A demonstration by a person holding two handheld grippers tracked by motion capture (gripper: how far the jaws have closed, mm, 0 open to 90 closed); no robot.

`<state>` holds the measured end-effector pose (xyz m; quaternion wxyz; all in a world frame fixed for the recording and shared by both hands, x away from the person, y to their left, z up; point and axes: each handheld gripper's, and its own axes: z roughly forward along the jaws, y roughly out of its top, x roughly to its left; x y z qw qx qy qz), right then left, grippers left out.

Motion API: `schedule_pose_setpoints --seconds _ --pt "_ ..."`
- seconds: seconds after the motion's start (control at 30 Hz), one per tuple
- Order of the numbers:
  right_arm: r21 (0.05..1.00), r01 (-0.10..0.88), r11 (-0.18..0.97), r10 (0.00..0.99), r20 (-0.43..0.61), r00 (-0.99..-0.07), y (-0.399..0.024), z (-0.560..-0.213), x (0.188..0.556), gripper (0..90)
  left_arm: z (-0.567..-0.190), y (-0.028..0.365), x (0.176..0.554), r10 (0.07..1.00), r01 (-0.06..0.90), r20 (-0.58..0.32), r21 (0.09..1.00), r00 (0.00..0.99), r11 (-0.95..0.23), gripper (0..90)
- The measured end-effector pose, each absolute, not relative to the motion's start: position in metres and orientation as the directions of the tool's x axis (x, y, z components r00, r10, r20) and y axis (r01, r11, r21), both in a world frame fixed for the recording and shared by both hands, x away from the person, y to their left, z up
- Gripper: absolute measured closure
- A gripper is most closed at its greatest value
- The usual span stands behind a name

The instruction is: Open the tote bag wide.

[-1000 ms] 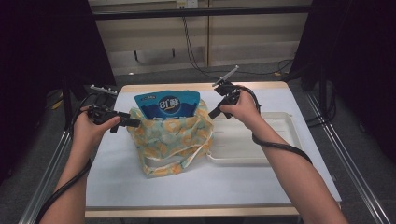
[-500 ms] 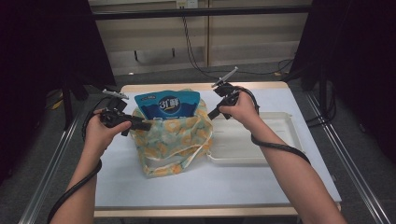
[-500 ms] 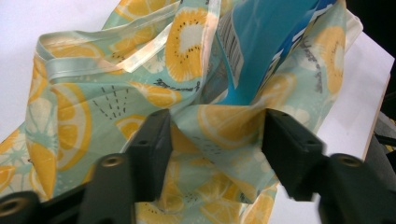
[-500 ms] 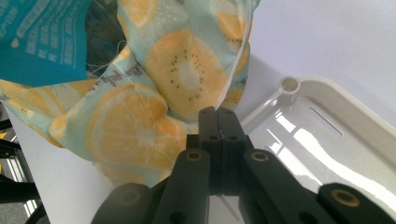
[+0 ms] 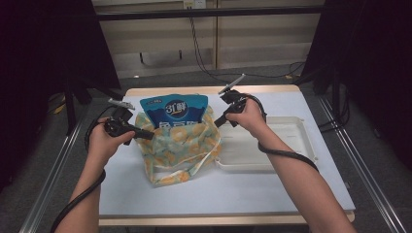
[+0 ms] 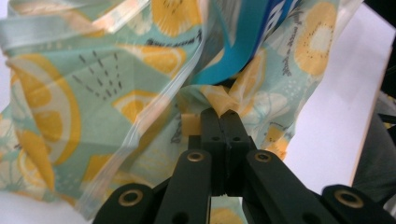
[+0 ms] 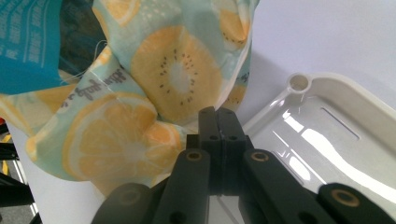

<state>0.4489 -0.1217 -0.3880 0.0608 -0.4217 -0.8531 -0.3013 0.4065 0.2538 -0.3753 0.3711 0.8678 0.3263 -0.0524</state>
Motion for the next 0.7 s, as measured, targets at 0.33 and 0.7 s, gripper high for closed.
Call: schedule_pose_setpoints --seconds 0.33,0.7 --pt "0.457 0.774 0.438 0.687 0.384 -0.616 -0.12 -0.397 0.452 90.0 -0.388 0.257 0.403 0.554 0.619 -0.317 0.585 0.77 -0.525 90.0" --pt "0.448 0.777 0.442 0.684 0.392 -0.615 -0.118 -0.411 0.456 90.0 -0.396 0.259 0.402 0.566 0.625 -0.304 0.56 0.766 -0.544 90.0"
